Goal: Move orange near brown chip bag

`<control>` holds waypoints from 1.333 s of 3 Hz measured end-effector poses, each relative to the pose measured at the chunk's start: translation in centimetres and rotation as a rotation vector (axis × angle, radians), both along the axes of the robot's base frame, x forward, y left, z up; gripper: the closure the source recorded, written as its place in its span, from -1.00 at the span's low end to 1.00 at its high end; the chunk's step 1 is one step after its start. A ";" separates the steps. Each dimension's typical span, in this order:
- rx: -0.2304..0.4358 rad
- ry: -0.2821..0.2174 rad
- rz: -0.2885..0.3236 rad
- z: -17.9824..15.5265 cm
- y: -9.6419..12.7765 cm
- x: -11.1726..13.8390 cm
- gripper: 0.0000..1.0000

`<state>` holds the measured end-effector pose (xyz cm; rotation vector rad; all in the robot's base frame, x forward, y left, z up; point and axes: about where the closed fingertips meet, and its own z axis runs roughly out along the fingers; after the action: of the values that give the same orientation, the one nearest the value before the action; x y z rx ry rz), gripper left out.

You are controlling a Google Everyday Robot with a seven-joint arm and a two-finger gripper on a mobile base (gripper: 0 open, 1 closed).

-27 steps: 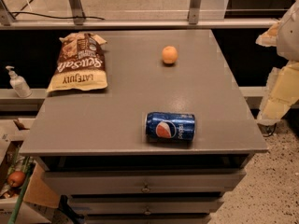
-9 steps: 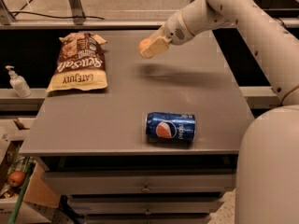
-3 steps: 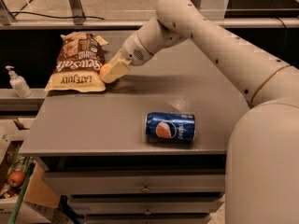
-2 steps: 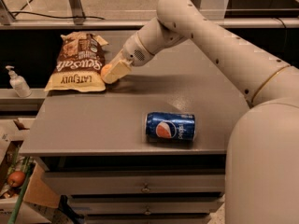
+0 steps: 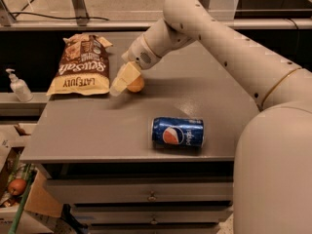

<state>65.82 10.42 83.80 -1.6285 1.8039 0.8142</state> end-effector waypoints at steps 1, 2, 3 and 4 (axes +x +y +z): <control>-0.001 0.002 -0.001 -0.1 -0.1 0.0 -1.00; -0.003 0.003 -0.007 -0.1 -0.8 0.1 -1.00; -0.009 0.001 -0.034 -0.2 -2.9 0.6 -1.00; -0.018 -0.003 -0.068 -0.3 -5.5 1.4 -1.00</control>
Offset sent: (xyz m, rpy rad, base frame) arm 0.0053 -0.0283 0.0020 -0.0059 -0.0007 -0.0310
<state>67.20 4.94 83.51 -1.5697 1.8594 0.7666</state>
